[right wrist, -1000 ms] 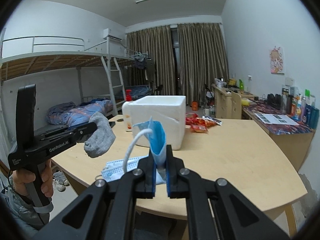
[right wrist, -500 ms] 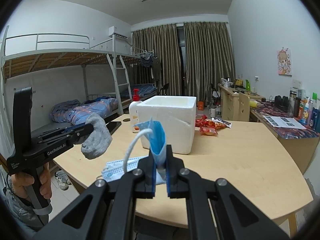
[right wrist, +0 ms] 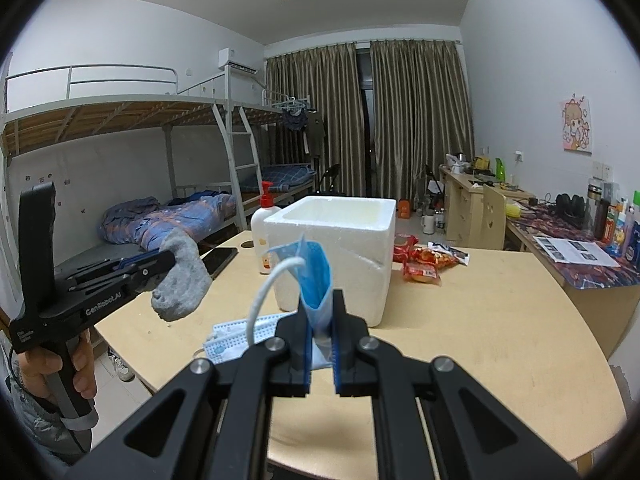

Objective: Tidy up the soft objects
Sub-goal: 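Carry the sock with the left tool while the right tool carries the mask toward the foam box, then lower the sock into the foam box and open the left tool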

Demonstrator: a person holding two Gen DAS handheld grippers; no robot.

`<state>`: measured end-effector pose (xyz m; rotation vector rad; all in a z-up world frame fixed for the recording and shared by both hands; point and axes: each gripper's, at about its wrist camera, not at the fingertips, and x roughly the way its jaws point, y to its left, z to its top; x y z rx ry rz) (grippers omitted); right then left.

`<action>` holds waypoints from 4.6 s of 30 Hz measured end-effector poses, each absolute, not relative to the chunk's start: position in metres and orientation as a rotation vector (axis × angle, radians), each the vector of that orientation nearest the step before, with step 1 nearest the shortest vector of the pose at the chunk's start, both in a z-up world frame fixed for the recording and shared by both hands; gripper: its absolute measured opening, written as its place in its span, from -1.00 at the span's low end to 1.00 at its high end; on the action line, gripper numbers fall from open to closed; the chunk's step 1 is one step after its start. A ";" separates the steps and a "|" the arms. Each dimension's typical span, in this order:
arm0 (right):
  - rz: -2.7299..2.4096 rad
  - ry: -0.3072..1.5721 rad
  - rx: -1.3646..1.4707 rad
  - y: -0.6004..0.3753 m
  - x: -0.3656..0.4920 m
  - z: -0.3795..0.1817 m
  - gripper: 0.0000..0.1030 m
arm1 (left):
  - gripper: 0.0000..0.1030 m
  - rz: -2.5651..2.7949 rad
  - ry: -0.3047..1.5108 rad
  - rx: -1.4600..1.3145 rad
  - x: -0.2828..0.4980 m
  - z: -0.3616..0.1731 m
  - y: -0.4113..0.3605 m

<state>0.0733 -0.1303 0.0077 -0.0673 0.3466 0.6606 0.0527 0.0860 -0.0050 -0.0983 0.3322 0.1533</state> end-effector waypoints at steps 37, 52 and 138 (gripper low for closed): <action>0.639 0.289 0.007 -0.122 0.126 0.044 -0.80 | -0.76 0.075 0.268 -0.043 0.114 0.049 0.094; 0.670 0.207 -0.018 -0.108 0.146 0.071 -0.80 | -0.76 0.053 0.224 -0.020 0.137 0.086 0.102; 0.524 0.303 -0.064 -0.083 0.302 0.095 -0.80 | 0.99 -0.060 0.448 0.066 0.323 0.047 0.092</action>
